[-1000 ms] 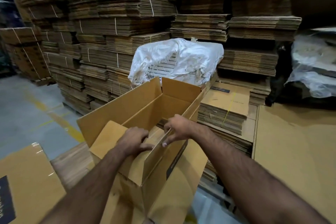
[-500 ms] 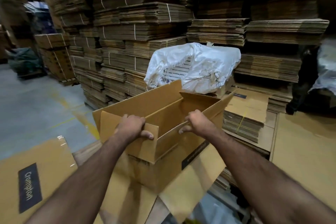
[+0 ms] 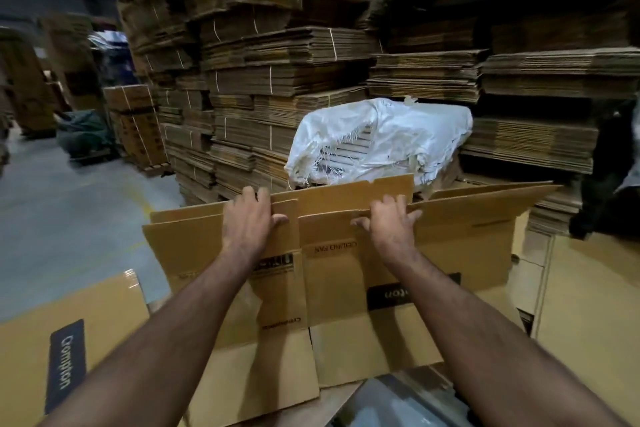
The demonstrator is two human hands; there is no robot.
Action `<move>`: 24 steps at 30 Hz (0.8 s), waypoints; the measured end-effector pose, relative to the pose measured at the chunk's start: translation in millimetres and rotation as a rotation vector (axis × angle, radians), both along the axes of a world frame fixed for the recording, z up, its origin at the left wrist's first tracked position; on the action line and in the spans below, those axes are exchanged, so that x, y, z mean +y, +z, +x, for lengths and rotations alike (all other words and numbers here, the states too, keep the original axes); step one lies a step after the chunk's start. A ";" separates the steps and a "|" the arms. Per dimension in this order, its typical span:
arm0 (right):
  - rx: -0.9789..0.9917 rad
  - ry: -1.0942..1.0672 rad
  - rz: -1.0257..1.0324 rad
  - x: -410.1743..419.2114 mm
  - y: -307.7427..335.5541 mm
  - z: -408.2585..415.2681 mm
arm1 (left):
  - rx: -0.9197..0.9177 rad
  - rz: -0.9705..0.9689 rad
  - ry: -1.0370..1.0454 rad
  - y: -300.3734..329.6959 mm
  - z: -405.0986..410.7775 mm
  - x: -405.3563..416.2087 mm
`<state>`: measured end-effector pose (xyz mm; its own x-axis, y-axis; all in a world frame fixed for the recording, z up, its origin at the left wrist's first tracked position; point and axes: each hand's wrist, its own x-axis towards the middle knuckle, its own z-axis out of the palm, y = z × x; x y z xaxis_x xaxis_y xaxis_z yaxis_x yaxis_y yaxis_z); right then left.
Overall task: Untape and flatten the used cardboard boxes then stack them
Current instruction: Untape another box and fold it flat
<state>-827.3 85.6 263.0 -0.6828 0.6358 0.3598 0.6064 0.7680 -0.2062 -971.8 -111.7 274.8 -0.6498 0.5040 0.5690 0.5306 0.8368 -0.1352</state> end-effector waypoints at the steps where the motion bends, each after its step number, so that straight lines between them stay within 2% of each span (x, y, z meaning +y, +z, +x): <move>1: 0.003 0.005 0.005 2.2 2.7 1.1 | -0.023 0.042 -0.013 2.6 0.6 2.8; 4: 0.036 0.030 -0.006 11.9 9.6 4.4 | -0.052 0.062 -0.027 9.6 1.3 10.3; 9: 0.102 0.052 -0.033 15.5 9.6 4.3 | -0.044 -0.027 0.030 12.3 -0.6 16.4; 17: 0.126 0.059 -0.050 20.2 16.5 -11.5 | 0.107 -0.116 0.053 11.5 4.2 14.5; 19: 0.122 0.045 -0.058 21.3 18.9 -16.4 | 0.064 -0.080 0.044 10.8 4.7 13.4; 21: 0.110 0.014 -0.039 22.1 21.3 -18.0 | -0.006 0.033 0.017 10.4 7.2 12.0; 24: 0.068 -0.070 0.025 22.5 24.6 -17.1 | -0.012 0.140 -0.031 14.0 15.2 14.1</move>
<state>-844.4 108.0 287.6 -0.6102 0.6717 0.4200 0.6444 0.7293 -0.2301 -956.7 -97.7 288.8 -0.6426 0.4404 0.6270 0.5573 0.8302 -0.0119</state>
